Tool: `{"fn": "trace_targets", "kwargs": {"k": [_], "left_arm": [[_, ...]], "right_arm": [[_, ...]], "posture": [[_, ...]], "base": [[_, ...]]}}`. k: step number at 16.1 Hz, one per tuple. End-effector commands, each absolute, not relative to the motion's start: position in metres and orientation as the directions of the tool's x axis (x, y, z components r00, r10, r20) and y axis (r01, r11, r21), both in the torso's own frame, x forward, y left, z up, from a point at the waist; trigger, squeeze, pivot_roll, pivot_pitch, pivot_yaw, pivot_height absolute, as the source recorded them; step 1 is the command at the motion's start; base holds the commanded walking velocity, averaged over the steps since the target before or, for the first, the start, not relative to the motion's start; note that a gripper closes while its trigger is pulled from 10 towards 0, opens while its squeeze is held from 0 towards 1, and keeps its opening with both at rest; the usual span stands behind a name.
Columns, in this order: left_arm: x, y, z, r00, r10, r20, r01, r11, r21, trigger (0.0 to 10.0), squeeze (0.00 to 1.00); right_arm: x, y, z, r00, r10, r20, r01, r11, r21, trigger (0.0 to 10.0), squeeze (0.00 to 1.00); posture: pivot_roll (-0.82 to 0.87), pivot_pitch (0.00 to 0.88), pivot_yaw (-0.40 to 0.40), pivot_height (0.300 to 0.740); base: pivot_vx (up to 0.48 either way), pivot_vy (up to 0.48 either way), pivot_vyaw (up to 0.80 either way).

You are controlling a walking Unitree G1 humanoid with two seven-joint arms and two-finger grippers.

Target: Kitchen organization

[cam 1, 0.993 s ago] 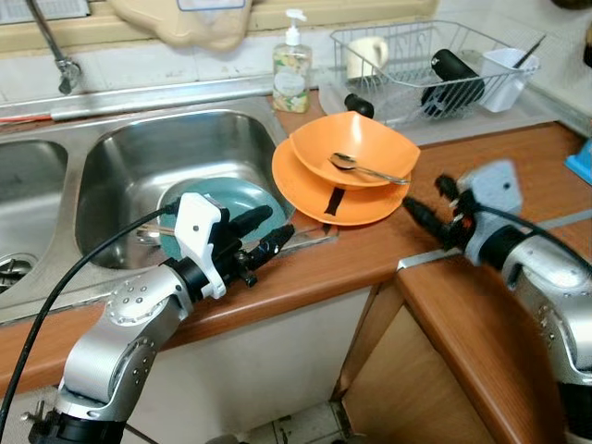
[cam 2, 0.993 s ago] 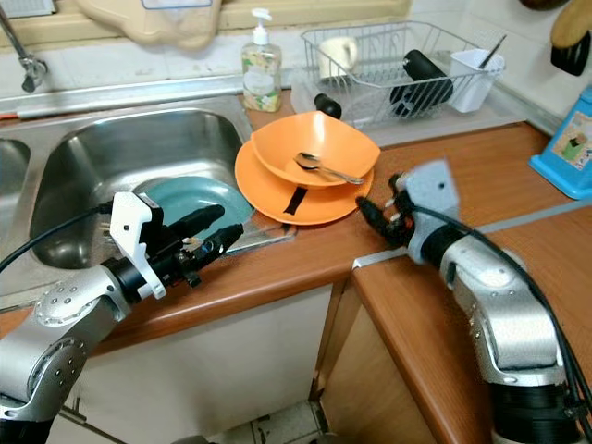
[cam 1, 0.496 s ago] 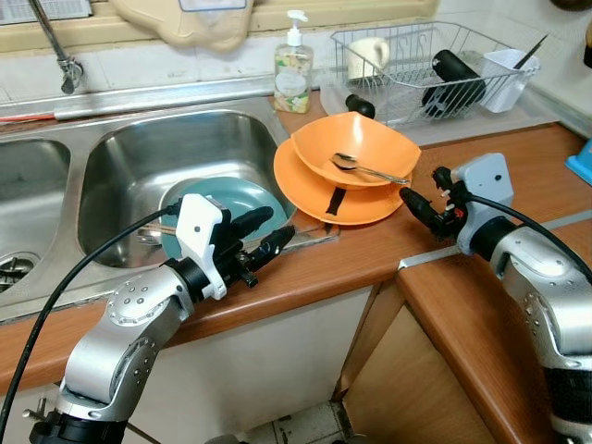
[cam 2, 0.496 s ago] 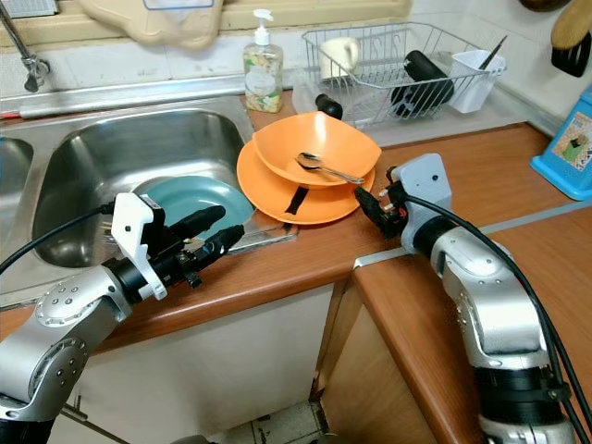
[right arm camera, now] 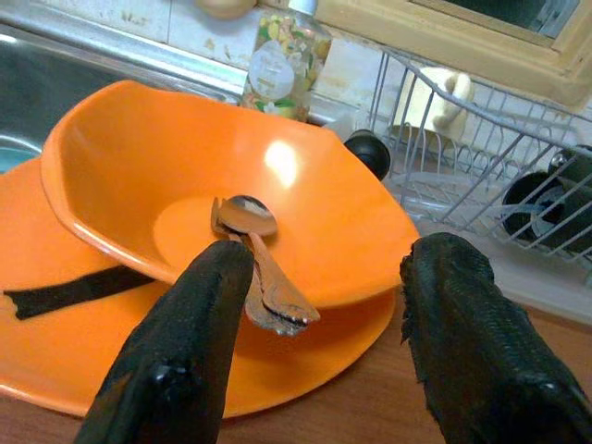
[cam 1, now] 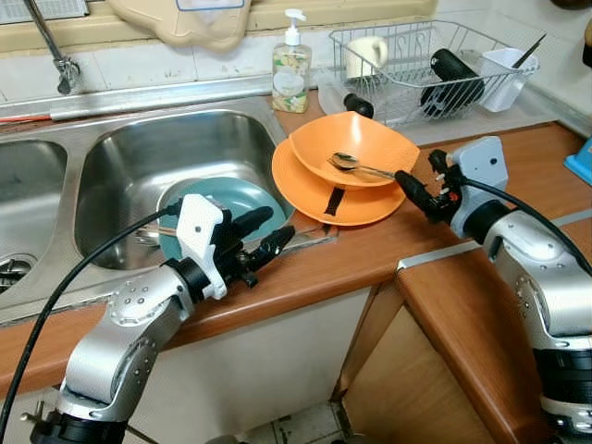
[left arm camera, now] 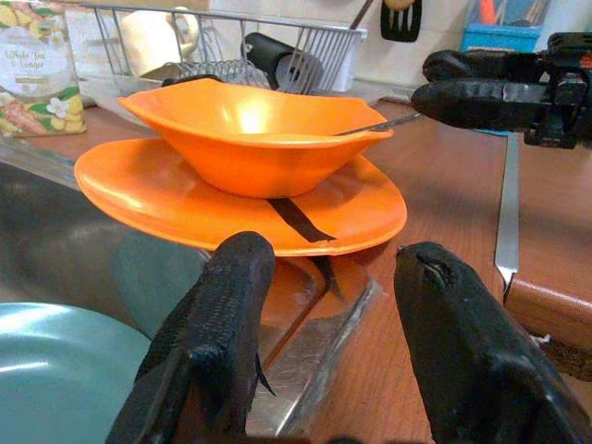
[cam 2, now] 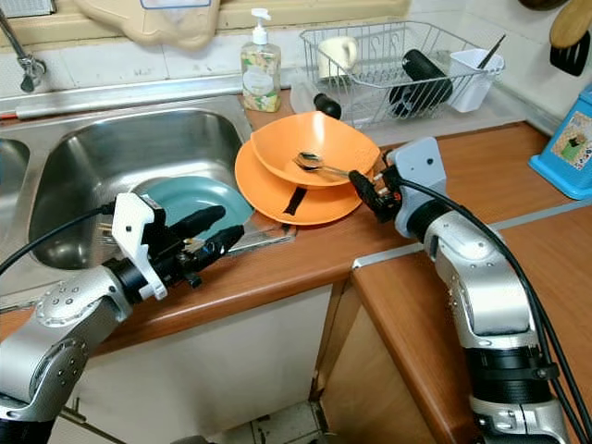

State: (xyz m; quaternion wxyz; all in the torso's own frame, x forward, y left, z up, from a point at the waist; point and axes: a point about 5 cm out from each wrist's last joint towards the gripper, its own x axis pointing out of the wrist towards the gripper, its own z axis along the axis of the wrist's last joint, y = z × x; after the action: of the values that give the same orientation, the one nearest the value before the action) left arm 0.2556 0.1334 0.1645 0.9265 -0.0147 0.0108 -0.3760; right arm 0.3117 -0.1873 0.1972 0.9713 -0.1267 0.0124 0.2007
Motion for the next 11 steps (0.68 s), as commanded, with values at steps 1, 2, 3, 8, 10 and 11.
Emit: {"fn": "trace_targets", "kwargs": {"k": [1, 2, 3, 8, 10, 11], "left_arm": [[0.255, 0.133, 0.166, 0.713, -0.701, -0.013, 0.701, 0.713, -0.021, 10.0, 0.00], [0.255, 0.134, 0.167, 0.714, -0.700, -0.012, 0.700, 0.714, -0.020, 10.0, 0.00], [0.255, 0.134, 0.167, 0.715, -0.699, -0.011, 0.699, 0.715, -0.020, 10.0, 0.00], [0.254, 0.134, 0.166, 0.711, -0.703, -0.016, 0.703, 0.711, -0.024, 10.0, 0.00], [0.254, 0.134, 0.166, 0.709, -0.705, -0.018, 0.705, 0.709, -0.024, 10.0, 0.00], [0.254, 0.134, 0.165, 0.707, -0.707, -0.019, 0.706, 0.708, -0.025, 10.0, 0.00]], "right_arm": [[0.314, -0.182, 0.206, 0.912, 0.409, -0.042, -0.405, 0.878, -0.254, 10.0, 0.00], [0.312, -0.180, 0.213, 0.903, 0.430, -0.011, -0.420, 0.876, -0.235, 10.0, 0.00], [0.311, -0.180, 0.216, 0.901, 0.433, 0.001, -0.422, 0.878, -0.227, 10.0, 0.00], [0.309, -0.209, 0.210, 0.934, 0.353, -0.049, -0.354, 0.900, -0.256, 10.0, 0.00], [0.307, -0.217, 0.206, 0.948, 0.311, -0.069, -0.318, 0.912, -0.260, 10.0, 0.00], [0.307, -0.220, 0.204, 0.954, 0.290, -0.078, -0.300, 0.917, -0.264, 10.0, 0.00]], "posture": [[-0.10, 0.000, 0.019, 0.740], [-0.10, 0.000, 0.016, 0.740], [-0.10, 0.000, 0.016, 0.740], [-0.10, 0.000, 0.016, 0.740], [-0.11, 0.000, 0.021, 0.740], [-0.11, 0.000, 0.021, 0.740]], "base": [[0.000, 0.000, 0.00], [0.000, 0.000, 0.00], [0.000, 0.000, 0.00], [0.000, 0.000, 0.00], [0.000, 0.000, 0.00], [0.000, 0.000, 0.00]]}}
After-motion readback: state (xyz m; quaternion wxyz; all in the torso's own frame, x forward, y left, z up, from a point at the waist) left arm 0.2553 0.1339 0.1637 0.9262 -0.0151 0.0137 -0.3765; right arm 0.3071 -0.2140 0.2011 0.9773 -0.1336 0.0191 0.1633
